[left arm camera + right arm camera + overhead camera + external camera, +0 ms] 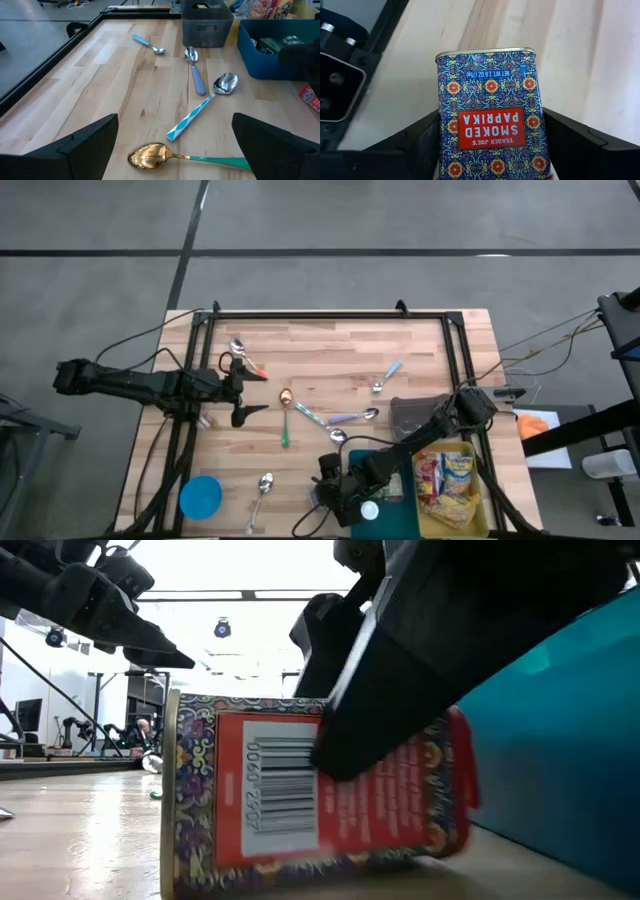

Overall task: Pick & Place Food Item
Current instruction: Put the red seasoning can into the blue bin

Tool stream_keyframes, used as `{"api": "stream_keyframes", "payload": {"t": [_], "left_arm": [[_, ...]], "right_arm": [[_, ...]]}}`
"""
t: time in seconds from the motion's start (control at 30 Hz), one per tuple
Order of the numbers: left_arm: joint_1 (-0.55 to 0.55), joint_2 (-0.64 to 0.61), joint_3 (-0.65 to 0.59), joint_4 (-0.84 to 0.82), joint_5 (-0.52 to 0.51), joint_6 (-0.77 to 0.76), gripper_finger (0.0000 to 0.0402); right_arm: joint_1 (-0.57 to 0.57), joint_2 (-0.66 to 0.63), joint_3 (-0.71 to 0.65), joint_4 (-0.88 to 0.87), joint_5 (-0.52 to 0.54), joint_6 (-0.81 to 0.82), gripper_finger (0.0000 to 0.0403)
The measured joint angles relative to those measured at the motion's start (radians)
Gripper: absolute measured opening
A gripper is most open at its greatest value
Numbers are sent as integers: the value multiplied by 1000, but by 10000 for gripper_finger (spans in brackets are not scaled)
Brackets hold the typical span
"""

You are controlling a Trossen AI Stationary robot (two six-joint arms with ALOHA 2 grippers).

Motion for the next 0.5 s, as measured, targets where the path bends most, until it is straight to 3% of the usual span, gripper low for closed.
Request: {"api": "stream_keyframes", "payload": {"t": [0.27,0.5], "left_arm": [[0,0,0,0,0,0,392],[0,0,0,0,0,-1,392]], "right_arm": [[-2,-9,74,-79,72,-33,281],[-2,-12,175,-215,73,33,302]]}}
